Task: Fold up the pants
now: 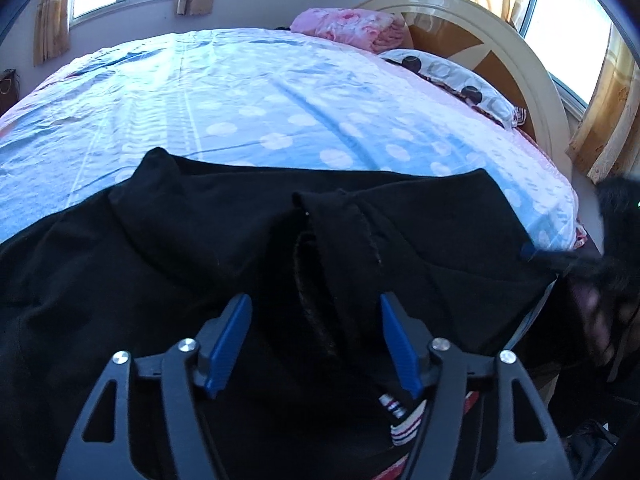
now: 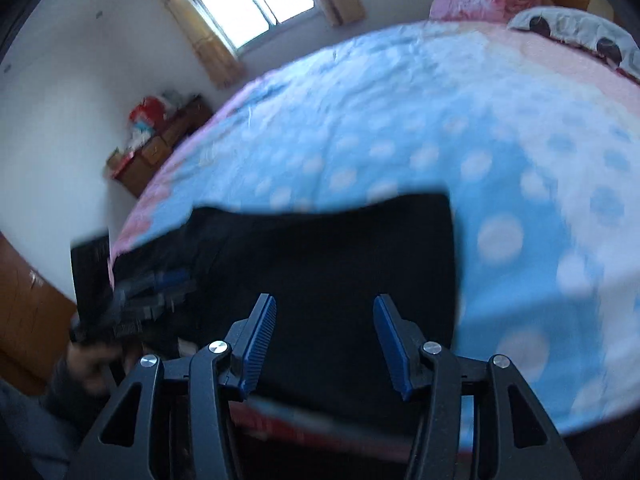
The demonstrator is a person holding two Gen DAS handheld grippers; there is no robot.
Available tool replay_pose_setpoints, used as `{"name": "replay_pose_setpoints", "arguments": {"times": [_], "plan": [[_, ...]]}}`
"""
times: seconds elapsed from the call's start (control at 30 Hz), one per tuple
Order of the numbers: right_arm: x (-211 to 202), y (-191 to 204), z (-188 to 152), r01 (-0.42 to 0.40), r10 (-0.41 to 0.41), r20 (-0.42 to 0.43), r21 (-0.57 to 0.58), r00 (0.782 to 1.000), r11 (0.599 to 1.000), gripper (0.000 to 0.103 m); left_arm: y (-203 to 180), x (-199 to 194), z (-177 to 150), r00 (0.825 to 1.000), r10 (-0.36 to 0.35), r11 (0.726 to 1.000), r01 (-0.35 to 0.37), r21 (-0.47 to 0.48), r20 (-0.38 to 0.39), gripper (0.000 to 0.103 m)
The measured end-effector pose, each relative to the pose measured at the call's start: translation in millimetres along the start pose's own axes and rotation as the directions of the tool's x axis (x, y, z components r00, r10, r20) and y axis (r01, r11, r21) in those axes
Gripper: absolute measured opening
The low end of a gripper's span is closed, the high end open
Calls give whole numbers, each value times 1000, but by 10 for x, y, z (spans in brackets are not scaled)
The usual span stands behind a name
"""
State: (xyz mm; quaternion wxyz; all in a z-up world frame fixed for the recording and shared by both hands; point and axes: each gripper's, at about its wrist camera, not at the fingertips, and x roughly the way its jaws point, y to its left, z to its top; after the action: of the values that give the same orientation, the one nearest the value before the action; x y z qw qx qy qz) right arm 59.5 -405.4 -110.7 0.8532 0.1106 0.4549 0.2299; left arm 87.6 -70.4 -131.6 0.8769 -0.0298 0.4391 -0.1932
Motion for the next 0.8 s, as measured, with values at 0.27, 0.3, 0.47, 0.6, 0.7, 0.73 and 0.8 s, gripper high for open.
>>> {"name": "replay_pose_setpoints", "arguments": {"times": [0.27, 0.3, 0.47, 0.6, 0.7, 0.73, 0.8], "plan": [[233, 177, -72, 149, -157, -52, -137, 986, 979, 58, -105, 49, 0, 999, 36, 998, -36, 52, 1, 80], [212, 192, -48, 154, -162, -55, -137, 985, 979, 58, -105, 45, 0, 999, 38, 998, -38, 52, 2, 80], [14, 168, 33, 83, -83, 4, -54, 997, 995, 58, -63, 6, -7, 1000, 27, 999, -27, 33, 7, 80], [86, 169, 88, 95, -95, -4, -43, 995, 995, 58, -38, -86, -7, 999, 47, 998, -48, 35, 28, 80], [117, 176, 189, 98, -98, 16, -41, 995, 994, 58, -1, -97, -28, 993, 115, 992, -117, 55, 35, 91], [209, 123, 225, 130, -130, -14, -27, 991, 991, 58, 27, -100, -42, 992, 123, 991, -125, 55, 37, 91], [381, 43, 262, 154, -156, -108, -21, 982, 988, 59, 103, -144, -69, 994, 104, 994, -105, 31, 41, 91]]}}
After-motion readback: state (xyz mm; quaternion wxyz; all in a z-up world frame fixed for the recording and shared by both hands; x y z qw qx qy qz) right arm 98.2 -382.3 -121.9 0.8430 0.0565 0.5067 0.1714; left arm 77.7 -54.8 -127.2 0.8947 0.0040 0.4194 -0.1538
